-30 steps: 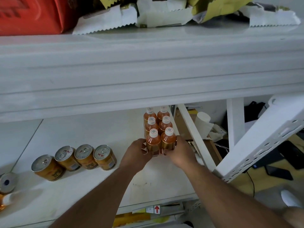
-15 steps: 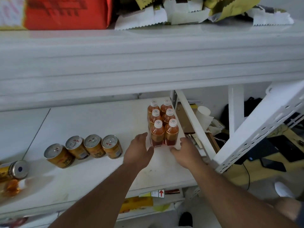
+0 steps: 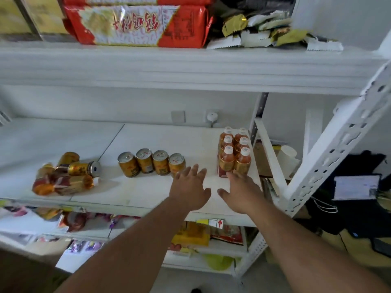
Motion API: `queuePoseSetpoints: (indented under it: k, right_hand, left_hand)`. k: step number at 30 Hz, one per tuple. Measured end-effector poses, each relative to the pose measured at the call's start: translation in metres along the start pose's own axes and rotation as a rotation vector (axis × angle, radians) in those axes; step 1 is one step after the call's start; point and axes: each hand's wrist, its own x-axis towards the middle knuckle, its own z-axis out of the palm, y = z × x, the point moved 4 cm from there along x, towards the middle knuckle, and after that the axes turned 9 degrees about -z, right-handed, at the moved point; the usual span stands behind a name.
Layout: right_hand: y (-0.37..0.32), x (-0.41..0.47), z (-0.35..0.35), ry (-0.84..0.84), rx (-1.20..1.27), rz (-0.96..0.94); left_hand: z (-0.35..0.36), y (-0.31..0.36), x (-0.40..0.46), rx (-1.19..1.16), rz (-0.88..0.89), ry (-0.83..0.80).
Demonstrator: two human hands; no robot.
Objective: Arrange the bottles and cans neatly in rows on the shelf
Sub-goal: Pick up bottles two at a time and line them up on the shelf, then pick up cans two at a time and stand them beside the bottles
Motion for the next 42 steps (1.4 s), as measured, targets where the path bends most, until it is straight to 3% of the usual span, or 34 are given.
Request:
queuePoseSetpoints:
  k: [13, 26, 34, 42]
  right_hand:
    - [-0.058, -0.069, 0.03, -0.051, 0.049, -0.127]
    - [-0.179, -0.089, 0.058, -0.056, 0.071, -0.069]
    - [-0.242, -0.083, 0.067, 0.001, 0.055, -0.037]
    - [-0.246, -0.047, 0.061, 0.046, 0.032, -0.013]
  left_hand:
    - [-0.01, -0.039, -0.105, 0.074, -0.121, -0.037]
    - [-0.031, -0.162, -0.159, 0.013, -0.113, -0.021]
    - [-0.043, -0.228, -0.167, -0.031, -0.087, -0.023]
    - [-0.045, -0.236, -0.129, -0.024, -0.039, -0.015]
